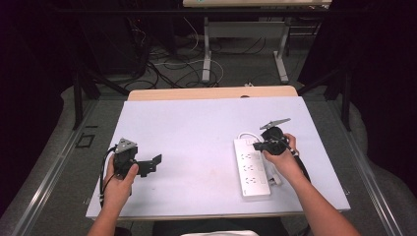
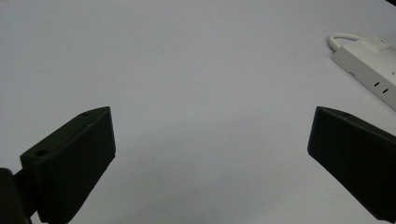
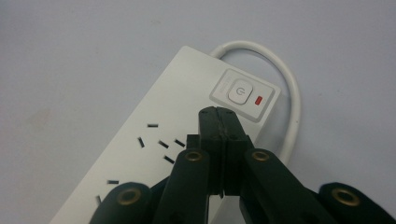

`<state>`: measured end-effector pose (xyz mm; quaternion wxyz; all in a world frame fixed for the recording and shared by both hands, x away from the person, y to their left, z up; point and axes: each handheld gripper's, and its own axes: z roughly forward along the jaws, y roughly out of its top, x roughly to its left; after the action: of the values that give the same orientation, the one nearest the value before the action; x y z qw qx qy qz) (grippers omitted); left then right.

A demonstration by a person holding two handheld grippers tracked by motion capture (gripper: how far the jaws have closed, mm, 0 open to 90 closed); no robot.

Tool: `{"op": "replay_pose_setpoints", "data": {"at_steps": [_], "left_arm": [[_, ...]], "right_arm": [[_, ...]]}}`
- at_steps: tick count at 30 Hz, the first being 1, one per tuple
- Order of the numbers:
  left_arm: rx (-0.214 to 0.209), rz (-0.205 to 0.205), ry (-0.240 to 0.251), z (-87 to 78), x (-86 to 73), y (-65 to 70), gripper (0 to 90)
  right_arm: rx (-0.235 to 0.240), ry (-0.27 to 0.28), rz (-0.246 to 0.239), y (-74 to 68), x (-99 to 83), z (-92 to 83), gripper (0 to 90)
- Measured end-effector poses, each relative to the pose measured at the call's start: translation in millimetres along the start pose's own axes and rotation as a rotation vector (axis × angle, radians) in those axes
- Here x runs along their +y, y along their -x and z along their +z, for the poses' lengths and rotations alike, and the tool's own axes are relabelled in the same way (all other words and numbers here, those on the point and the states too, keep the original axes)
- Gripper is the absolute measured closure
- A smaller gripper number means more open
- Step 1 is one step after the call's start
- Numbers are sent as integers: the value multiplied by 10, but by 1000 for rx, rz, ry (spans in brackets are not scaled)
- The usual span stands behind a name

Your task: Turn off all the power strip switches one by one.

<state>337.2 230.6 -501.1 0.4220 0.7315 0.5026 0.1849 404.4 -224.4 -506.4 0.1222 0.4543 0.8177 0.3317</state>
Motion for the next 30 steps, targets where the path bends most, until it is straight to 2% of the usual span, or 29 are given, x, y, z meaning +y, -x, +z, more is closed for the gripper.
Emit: {"op": "replay_pose_setpoints", "data": {"at_steps": [5,6,9,10,11,20,27,30], "left_arm": [[-1,2,-4,1,1,5,9],[-2,4,-3,2,1,4,10],[-1,2,-3,-1,1,4,9],[-1,1,-1,-1,0,4,10],[0,1,0,-1,0,2,10],[-2,3,-5,-2,2,4,10],[-2,3,-5,-2,1,5,10],[-2,4,-6,-1,1,7,10]], "right_arm": [[-1,7,-11,-16,-38,-42,900],[-3,2,4,-27,-43,-56,900],[5,23,-1,-12,-67,-76,900],[7,15,-3,-9,-79,-88,900],[5,20,11,-15,-87,-97,900],[8,40,34,15,-178,-157,900],[14,34,59,34,-254,-165,900],[13,30,54,45,-286,-147,900]]}}
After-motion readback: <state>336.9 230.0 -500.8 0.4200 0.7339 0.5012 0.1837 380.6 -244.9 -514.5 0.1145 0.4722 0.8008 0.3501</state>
